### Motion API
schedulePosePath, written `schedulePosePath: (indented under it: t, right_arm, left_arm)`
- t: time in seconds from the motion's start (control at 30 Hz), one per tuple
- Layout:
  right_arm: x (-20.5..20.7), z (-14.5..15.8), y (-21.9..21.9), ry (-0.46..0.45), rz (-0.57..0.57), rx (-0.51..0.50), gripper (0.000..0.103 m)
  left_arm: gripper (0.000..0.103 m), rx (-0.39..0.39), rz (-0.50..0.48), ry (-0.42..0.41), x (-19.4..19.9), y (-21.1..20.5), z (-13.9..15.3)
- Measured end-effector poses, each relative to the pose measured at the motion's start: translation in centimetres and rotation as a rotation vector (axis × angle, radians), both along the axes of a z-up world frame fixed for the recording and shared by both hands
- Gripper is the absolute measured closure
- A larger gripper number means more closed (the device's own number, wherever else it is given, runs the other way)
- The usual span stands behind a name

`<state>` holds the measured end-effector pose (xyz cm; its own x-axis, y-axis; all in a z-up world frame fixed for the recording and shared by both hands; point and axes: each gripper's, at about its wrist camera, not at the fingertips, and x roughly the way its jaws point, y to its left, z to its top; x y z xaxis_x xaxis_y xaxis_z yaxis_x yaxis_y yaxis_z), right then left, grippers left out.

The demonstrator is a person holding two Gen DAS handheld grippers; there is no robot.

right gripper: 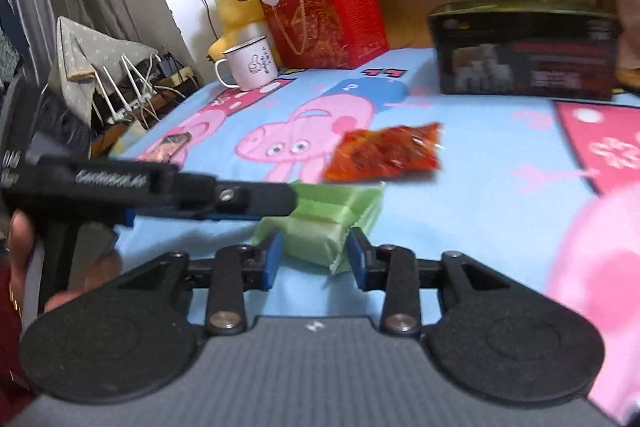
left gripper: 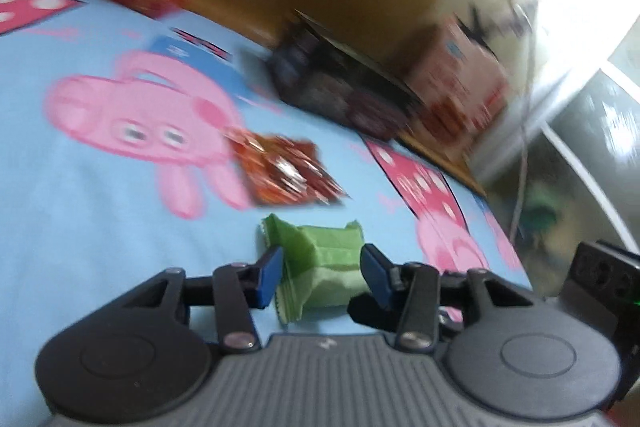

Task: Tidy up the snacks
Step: 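Carry the green packet into the black box and release it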

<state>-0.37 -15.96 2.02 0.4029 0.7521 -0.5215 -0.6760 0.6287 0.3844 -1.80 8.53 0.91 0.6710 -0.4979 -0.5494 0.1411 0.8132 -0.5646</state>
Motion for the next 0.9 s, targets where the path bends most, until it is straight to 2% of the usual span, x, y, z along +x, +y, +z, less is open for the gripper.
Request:
schedulePosePath:
  t: [0.13, 0.2, 0.3, 0.33, 0.4, 0.5, 0.57, 0.77, 0.9]
  right_arm:
    - [-2.1, -0.2, -1.4, -0.108, -0.058, -0.088, 0.052]
    - [-2.8, -0.6, -1.5, -0.156, -0.073, -0.147, 0.045]
    - [-3.6, -1.4, -0.8, -0.242, -0.084, -0.225, 0.047]
    - [-3.5, -1.4, -0.7, -0.246, -0.095, -0.230, 0.052]
    - [-2.5, -1.2, -0.7, -0.255, -0.132, -0.250, 0.082]
    - [0.8, -0.7, -1.8, -0.189, -0.191, -0.176, 0.084]
    - [2.9, -0.1, -2.5, -0.174, -0.237, -0.121, 0.085]
    - [9.6, 2.6, -2.2, -0.262, -0.343, -0.028, 0.085]
    - [15.8, 3.7, -1.4, -0.297, -0.414, -0.035, 0.082]
  left_arm:
    - [0.060, 0.060, -0.099, -0.028, 0.7, -4.4, 0.2]
    - [0.060, 0.082, -0.116, -0.036, 1.3, -5.8, 0.2]
    - [0.061, 0.114, -0.110, -0.045, 2.0, -7.0, 0.8]
    - [0.061, 0.120, -0.105, -0.053, 2.4, -7.1, 1.1]
    - [0.062, 0.121, -0.101, -0.082, 3.0, -7.1, 2.2]
    - [0.067, 0.086, -0.134, -0.138, 4.4, -7.1, 4.4]
    - [0.067, 0.094, -0.135, -0.186, 5.7, -7.2, 6.0]
    - [0.067, 0.114, -0.115, -0.317, 12.5, -7.8, 10.4]
    - [0.066, 0.160, -0.082, -0.324, 18.4, -8.1, 11.0]
